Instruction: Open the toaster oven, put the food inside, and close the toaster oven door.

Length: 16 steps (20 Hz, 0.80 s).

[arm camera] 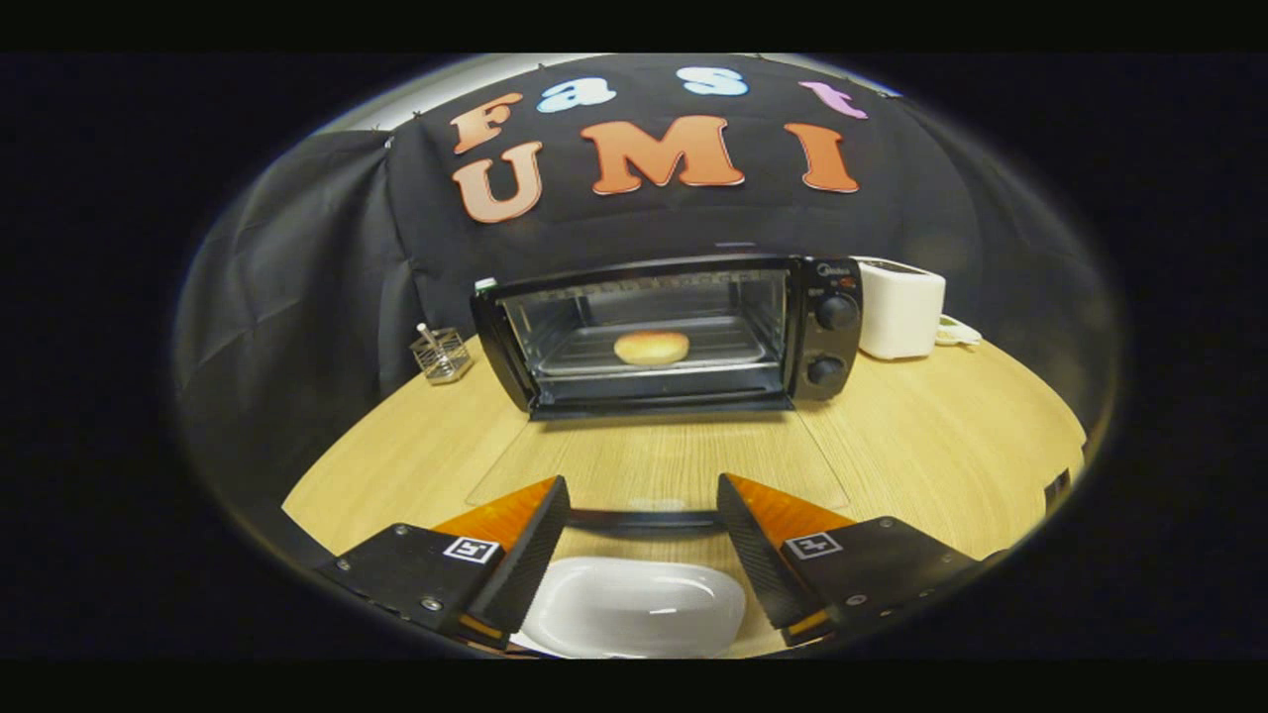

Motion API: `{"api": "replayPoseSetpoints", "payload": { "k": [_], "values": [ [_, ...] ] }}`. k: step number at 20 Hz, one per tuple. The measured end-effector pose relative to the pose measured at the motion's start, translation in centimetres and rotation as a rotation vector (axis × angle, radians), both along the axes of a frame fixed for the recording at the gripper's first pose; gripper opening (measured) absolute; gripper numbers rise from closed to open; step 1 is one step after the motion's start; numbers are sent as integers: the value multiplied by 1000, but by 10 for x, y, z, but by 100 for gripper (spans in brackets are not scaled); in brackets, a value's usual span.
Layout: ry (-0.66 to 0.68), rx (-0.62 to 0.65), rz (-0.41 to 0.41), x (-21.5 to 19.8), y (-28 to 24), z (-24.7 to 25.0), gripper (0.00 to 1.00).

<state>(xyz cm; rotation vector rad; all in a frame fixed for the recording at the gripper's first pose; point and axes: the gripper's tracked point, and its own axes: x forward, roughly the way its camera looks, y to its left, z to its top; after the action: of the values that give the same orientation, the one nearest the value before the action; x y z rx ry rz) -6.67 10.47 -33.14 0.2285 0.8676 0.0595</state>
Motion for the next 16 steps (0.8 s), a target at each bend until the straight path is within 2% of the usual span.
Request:
{"api": "replayPoseSetpoints", "payload": {
  "k": [3, 9, 13, 16],
  "values": [
    [66, -8, 28, -22, 7, -16, 90],
    [160, -14, -2, -25, 7, -43, 90],
    [191, -21, -34, -20, 3, -46, 91],
    [133, -23, -79, -4, 1, -31, 90]
  ]
}}
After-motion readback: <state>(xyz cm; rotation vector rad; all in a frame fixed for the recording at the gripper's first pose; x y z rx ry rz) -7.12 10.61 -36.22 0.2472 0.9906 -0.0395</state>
